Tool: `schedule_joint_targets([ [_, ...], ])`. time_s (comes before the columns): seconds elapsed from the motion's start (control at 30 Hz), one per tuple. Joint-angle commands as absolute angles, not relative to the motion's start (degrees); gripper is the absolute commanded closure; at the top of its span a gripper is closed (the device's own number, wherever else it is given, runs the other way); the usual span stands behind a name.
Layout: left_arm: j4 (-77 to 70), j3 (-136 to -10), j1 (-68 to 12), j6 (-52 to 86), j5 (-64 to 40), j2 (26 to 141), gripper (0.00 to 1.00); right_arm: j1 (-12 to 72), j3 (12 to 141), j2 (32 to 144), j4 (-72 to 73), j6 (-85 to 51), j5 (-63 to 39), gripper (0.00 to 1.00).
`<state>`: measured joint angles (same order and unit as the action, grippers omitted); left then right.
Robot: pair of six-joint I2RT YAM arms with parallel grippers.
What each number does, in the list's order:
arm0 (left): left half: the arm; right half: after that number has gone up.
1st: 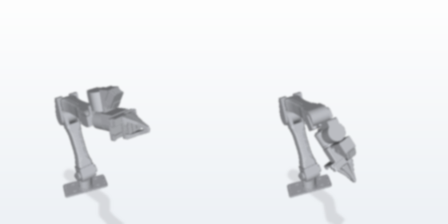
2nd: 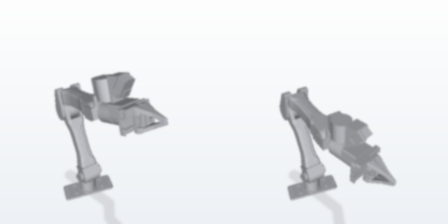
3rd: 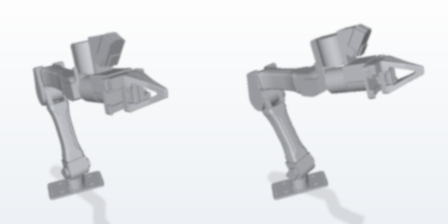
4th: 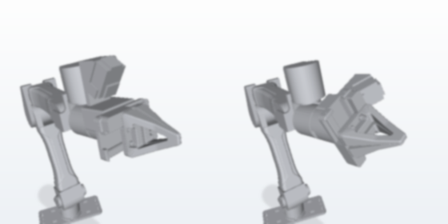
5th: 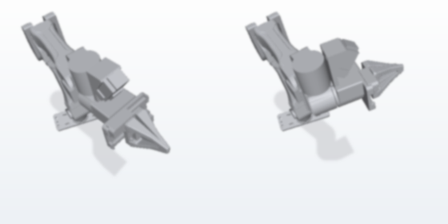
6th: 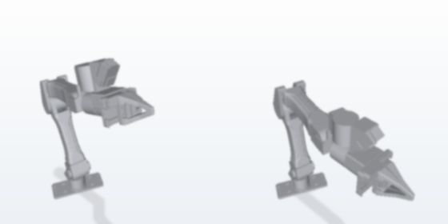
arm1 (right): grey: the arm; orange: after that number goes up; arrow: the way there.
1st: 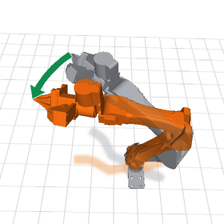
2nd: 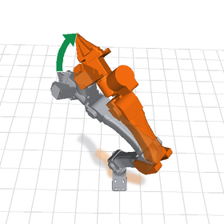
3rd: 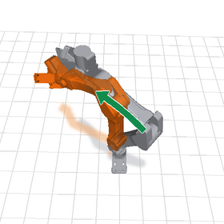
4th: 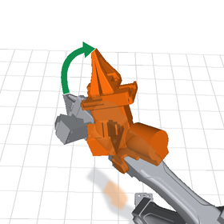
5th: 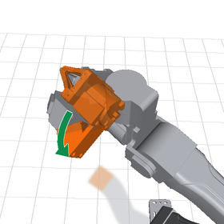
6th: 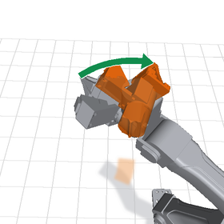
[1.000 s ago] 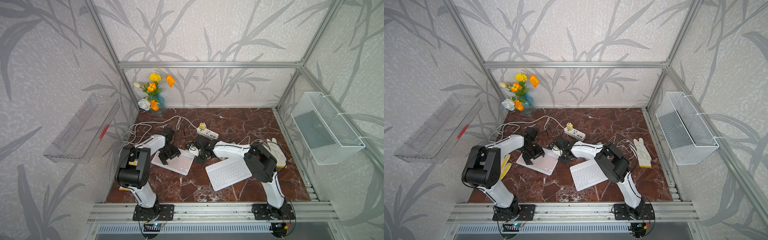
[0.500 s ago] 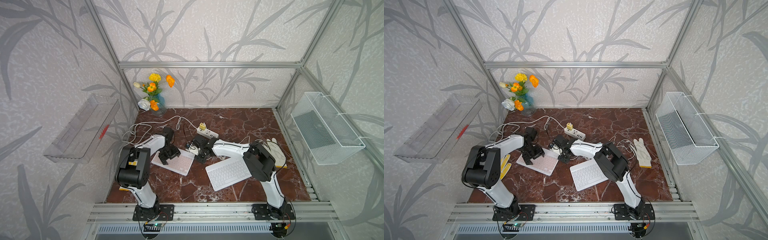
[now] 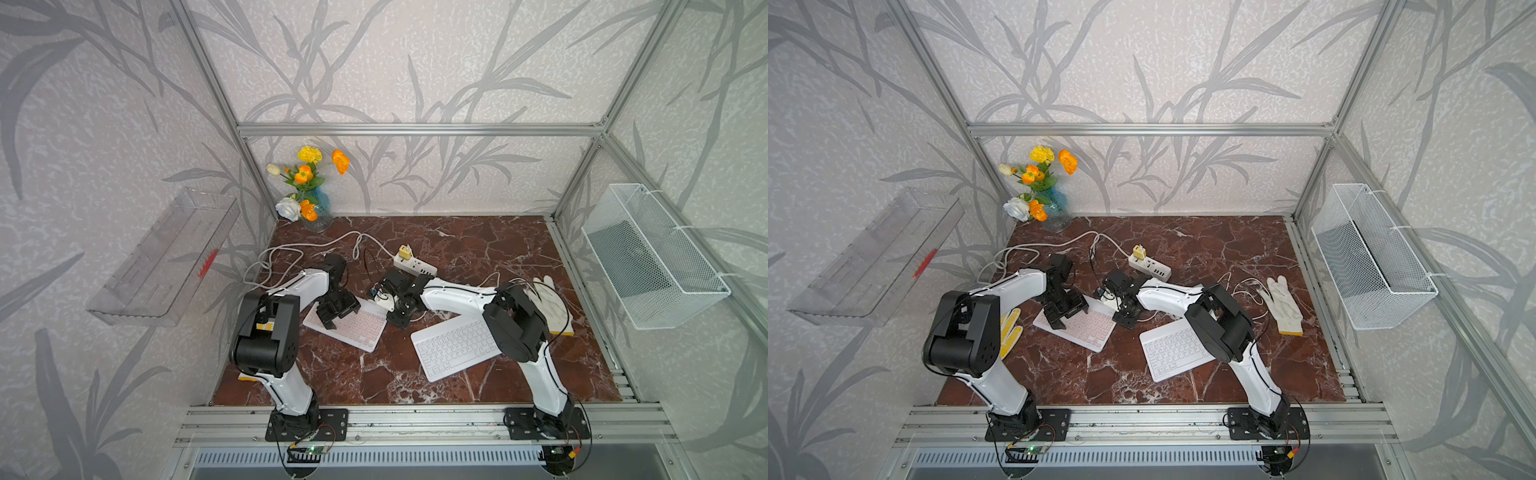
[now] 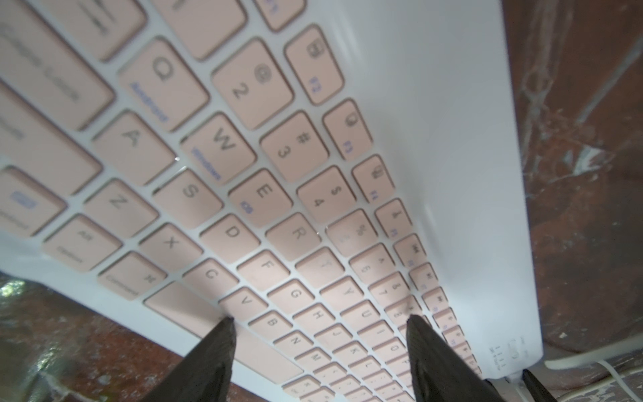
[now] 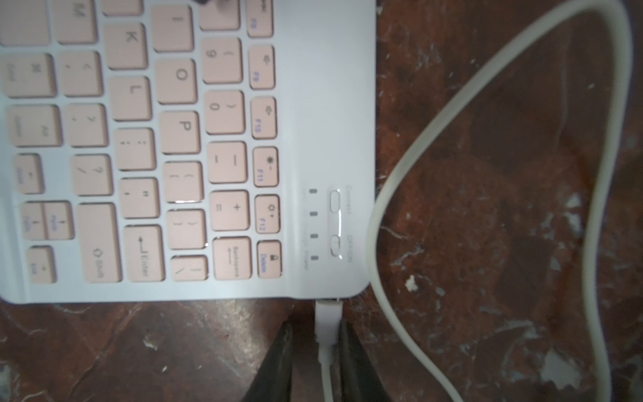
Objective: Unplug the wireless keyboard
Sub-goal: Remove the power cord from the keyboard.
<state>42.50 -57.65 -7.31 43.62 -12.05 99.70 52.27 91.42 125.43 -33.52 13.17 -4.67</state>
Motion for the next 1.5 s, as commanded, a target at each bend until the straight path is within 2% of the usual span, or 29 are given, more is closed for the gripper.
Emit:
schedule_joint_targets([
  [0.0,26.4,-49.7,-7.2,41.7,-16.4,110.5,0.24,52.8,88.2,135.1,-48.0,11.8,-4.4,0.74],
  [0.1,26.1,-49.5,-7.2,41.7,-16.9,110.1,0.24,52.8,92.2,137.8,-49.6,10.0,-2.9,0.69],
  [0.23,26.0,-49.2,-7.2,41.7,-17.3,109.7,0.24,52.8,95.3,140.3,-50.9,7.6,-2.9,0.69],
  [0.3,25.9,-49.2,-7.1,41.7,-17.5,109.4,0.24,52.8,94.9,141.1,-51.2,7.0,-1.8,0.75],
  [0.43,25.9,-49.2,-7.1,41.7,-18.0,109.1,0.24,52.9,92.1,141.7,-49.5,6.4,1.9,0.94],
  [0.6,25.7,-49.2,-7.1,41.7,-18.4,109.2,0.24,52.5,90.4,138.5,-46.6,6.0,4.2,0.99],
  [0.7,25.7,-49.3,-7.0,41.5,-18.2,109.7,0.24,52.7,90.4,136.6,-46.1,9.4,0.8,1.0],
  [0.83,25.7,-49.0,-6.7,41.4,-17.9,109.9,0.24,54.2,88.7,135.1,-45.9,15.7,1.8,1.0],
  [1.03,25.9,-49.2,-6.6,41.2,-17.9,110.0,0.24,54.0,86.1,132.6,-43.7,16.8,3.3,1.0],
  [1.1,26.0,-49.1,-6.5,41.2,-17.9,109.9,0.24,53.8,88.7,133.6,-47.2,14.6,3.4,1.0],
  [1.3,25.9,-49.1,-6.5,41.5,-17.8,109.6,0.24,51.1,92.0,135.1,-52.1,-1.8,-10.0,1.0],
  [1.47,25.9,-49.2,-6.4,41.3,-17.8,109.7,0.24,52.8,90.6,135.1,-52.2,-3.5,-7.2,1.0],
])
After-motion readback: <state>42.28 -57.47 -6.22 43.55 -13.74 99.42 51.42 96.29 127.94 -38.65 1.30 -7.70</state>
